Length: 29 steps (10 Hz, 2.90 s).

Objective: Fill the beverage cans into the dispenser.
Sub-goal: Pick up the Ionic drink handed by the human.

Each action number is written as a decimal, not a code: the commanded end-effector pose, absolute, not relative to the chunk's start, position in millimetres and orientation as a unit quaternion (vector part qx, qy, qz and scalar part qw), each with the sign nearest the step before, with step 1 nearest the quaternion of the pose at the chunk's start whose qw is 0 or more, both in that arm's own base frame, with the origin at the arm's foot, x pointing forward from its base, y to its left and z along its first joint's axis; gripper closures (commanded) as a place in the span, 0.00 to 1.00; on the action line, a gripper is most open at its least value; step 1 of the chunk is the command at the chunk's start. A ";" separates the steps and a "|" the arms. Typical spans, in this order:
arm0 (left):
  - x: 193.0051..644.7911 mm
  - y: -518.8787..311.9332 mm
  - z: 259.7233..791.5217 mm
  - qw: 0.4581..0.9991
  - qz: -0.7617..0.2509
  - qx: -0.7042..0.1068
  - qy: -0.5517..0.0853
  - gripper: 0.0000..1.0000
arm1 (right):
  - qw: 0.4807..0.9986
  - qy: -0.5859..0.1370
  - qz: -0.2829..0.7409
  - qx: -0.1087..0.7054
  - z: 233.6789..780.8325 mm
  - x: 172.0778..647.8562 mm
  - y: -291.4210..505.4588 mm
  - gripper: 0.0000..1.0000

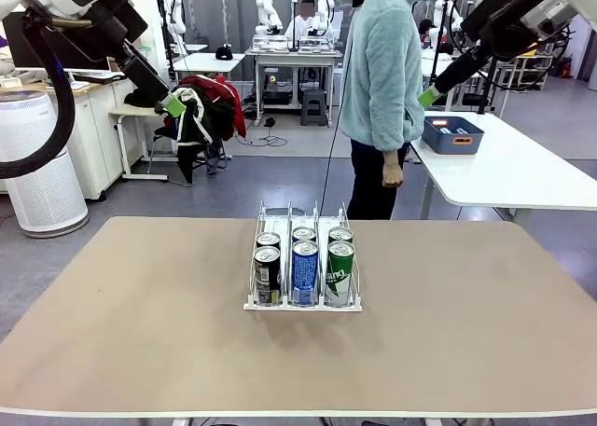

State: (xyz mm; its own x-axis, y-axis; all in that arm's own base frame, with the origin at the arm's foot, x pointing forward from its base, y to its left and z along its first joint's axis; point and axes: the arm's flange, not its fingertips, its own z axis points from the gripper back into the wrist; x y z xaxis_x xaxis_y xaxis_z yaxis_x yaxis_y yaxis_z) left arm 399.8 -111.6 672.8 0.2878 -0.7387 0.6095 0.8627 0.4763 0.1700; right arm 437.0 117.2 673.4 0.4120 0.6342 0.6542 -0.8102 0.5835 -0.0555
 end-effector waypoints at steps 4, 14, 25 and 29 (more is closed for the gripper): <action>398.9 -110.2 673.0 0.798 -0.503 -0.097 -0.317 0.00 | 0.816 -0.306 0.466 0.152 715.8 438.6 111.7 0.00; 398.9 -110.2 673.0 0.798 -0.503 -0.097 -0.317 0.00 | 0.811 -0.329 0.462 0.139 742.3 429.1 115.6 0.00; 391.0 -111.3 731.1 0.760 -0.529 -0.151 -0.345 0.00 | 0.822 -0.324 0.448 0.135 771.0 421.0 98.3 0.00; 386.5 -111.8 730.2 0.771 -0.517 -0.155 -0.339 0.00 | 0.816 -0.336 0.448 0.143 773.6 420.4 103.5 0.00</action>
